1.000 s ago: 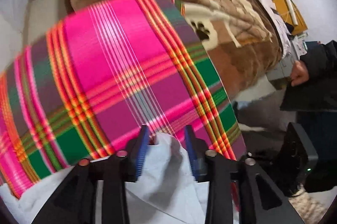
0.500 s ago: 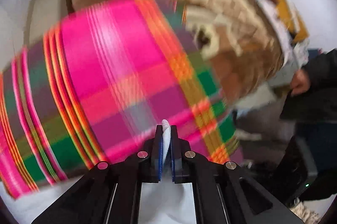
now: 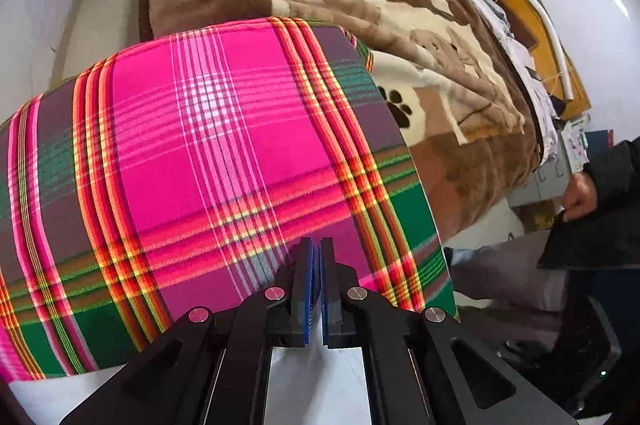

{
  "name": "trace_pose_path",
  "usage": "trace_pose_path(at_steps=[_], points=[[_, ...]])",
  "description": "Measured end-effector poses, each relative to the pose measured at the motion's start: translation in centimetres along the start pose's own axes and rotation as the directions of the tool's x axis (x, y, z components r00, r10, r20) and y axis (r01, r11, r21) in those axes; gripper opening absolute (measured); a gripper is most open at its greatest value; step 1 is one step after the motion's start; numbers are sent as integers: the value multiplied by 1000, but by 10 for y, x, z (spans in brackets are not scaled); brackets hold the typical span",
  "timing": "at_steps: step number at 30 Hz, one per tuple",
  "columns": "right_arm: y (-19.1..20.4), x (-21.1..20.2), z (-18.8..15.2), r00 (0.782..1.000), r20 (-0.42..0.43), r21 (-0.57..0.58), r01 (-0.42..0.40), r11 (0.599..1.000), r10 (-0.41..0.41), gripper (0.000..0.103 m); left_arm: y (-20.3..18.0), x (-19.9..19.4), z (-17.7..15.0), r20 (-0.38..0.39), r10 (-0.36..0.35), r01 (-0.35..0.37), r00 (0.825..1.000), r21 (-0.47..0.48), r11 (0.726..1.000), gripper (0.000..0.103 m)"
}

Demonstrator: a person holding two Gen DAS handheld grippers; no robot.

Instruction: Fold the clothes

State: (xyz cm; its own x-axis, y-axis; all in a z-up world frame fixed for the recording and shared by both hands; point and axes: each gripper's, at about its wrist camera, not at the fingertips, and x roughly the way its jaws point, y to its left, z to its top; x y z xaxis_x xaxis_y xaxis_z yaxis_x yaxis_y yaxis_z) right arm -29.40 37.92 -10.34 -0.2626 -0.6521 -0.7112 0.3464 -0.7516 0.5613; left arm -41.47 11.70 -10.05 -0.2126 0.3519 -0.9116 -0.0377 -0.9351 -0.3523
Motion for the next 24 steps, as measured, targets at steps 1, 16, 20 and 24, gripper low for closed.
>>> trace_pose_path(at_steps=[1,16,20,24], points=[[-3,-5,-4,1000,-5,13,-18,1000,18,4,0,0,1,3,3,-3,1000,-5,1000,3],[30,-80,-149,976,-204,-8,-79,997,75,21,7,-49,-21,10,56,-56,998,-18,998,22],[32,-85,-170,967,-252,-28,-53,998,44,22,1,-63,-45,-6,60,-60,998,17,998,33],[38,-88,-182,968,-251,-72,-18,997,-1,22,-6,-62,-68,-41,47,-45,998,32,998,33]])
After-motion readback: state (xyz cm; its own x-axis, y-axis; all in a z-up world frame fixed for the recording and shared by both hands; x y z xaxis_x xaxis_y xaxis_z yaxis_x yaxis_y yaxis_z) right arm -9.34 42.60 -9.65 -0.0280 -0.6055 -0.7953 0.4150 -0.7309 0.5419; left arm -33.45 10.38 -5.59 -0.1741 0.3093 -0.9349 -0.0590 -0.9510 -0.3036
